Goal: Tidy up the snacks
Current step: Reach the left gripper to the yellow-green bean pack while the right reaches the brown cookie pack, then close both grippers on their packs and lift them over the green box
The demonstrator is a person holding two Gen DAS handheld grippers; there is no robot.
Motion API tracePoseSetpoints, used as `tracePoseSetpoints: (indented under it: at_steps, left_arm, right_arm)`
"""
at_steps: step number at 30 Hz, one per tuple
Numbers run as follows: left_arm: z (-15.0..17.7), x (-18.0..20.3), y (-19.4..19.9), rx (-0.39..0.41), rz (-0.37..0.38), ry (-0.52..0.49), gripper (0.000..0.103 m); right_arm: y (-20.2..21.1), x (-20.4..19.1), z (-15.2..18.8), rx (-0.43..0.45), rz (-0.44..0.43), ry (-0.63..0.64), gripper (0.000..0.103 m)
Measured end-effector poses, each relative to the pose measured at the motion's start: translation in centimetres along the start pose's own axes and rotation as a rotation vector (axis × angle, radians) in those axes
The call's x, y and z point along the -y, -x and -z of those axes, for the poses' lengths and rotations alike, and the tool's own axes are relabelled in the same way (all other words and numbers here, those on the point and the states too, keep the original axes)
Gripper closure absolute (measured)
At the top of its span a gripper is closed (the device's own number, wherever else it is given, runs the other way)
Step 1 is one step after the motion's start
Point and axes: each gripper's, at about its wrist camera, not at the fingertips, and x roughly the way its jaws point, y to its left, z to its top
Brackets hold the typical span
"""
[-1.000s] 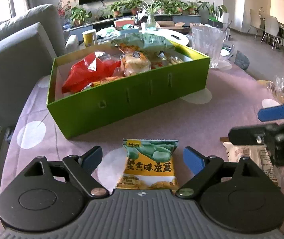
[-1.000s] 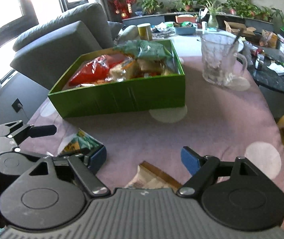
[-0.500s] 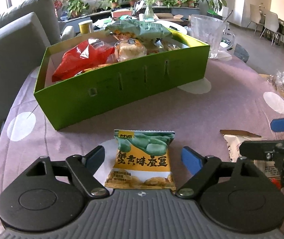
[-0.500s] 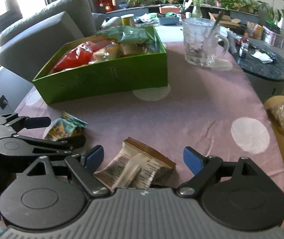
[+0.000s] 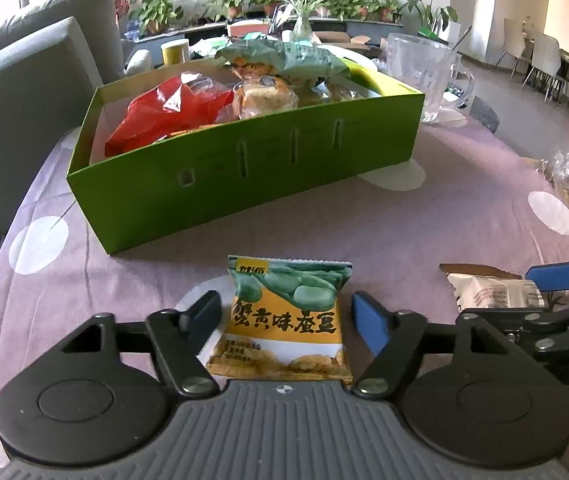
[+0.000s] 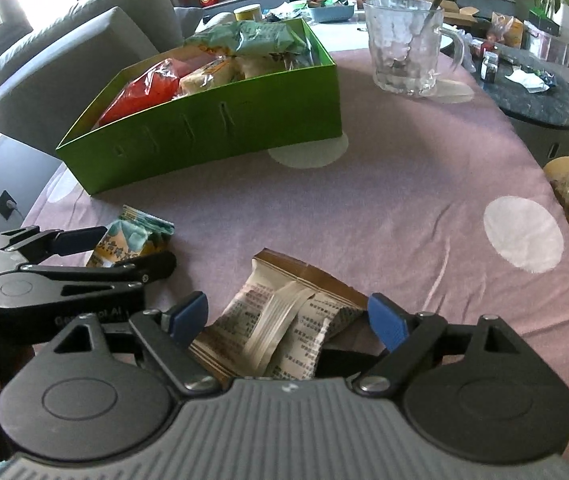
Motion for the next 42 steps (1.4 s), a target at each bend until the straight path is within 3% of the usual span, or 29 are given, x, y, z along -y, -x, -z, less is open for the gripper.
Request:
tracePoseSetpoints:
  at_steps: [2,5,20,30,42]
  left_arm:
    - [0.0,0.0,0.2,0.007,-0.003,0.002,0.051]
    - [0.1,-0.3,0.4,0.01,0.001,0.017,0.052]
    - [-0.6,-1.4,3.4,0.119,-0.033,0.067,0.054]
    - [-1.3,-2.5,4.4,0.155,-0.049,0.093,0.054]
    - [-3.6,-3.5,4.8,0.203,-0.071,0.102,0.054]
  right_arm:
    - [-0.1,-0.1,0.0,0.009,0.004,0.01,0.034]
    - [0.0,-0.3,0.0,0.033,0.0,0.031,0.035]
    - [1.4,-1.1,-1.4,0.145,-0.071,0.047,0.037]
    - [2.7,-2.3,-4.2,0.249,-0.111,0.086,0.037]
    - [2.3,-3.1,-7.8,0.313,-0.129,0.112,0.037]
